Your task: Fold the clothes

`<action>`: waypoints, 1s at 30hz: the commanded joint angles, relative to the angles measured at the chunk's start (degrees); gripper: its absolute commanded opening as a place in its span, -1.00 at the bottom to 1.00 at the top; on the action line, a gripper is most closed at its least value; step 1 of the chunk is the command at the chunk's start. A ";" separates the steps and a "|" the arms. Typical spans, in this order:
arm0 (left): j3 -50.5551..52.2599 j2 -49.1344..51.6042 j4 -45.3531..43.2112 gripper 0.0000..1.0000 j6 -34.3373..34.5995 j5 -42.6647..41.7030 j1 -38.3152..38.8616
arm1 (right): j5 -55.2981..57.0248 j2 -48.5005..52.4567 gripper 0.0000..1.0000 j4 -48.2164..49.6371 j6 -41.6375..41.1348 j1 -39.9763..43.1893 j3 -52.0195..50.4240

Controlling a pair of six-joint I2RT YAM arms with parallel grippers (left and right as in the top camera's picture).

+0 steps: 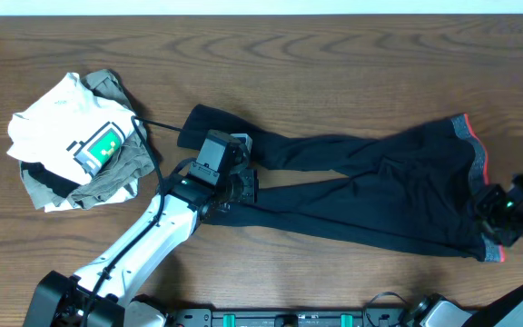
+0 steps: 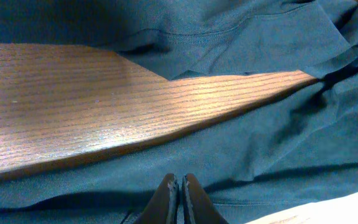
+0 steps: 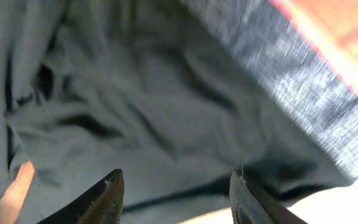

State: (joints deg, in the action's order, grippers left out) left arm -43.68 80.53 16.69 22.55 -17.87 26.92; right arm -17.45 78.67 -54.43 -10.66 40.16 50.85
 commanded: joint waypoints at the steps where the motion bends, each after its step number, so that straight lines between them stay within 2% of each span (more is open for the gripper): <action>1: -0.57 0.31 0.07 -0.85 0.52 -0.17 0.35 | 5.62 -0.28 0.07 1.36 -0.22 -0.07 -0.52; 4: -0.57 0.35 -0.11 -0.85 0.68 -1.07 0.90 | 8.48 0.17 0.06 4.20 -2.82 -0.07 -3.65; 9: -0.57 1.27 -0.72 -0.85 0.68 -1.16 3.08 | 8.44 1.09 0.06 14.56 -3.04 -0.11 -12.11; 15: -0.57 4.70 -2.80 -0.85 2.58 -1.14 5.07 | 8.48 1.55 0.08 21.94 -2.99 -0.09 -18.99; 21: -0.57 10.71 -3.93 -0.85 6.29 -1.55 5.20 | 8.50 1.55 0.08 22.25 -2.47 -0.09 -19.58; 24: -0.57 13.33 -3.43 -0.85 7.06 -6.86 5.20 | 8.68 1.55 0.09 22.29 -2.34 -0.09 -19.58; 30: -0.57 14.51 5.42 -0.85 9.27 -8.63 5.14 | 9.16 1.55 0.10 22.32 -2.34 -0.09 -19.58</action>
State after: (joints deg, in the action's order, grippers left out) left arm -43.70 94.63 19.57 30.20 -24.73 31.99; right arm -9.58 79.37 -32.25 -13.15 40.16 33.04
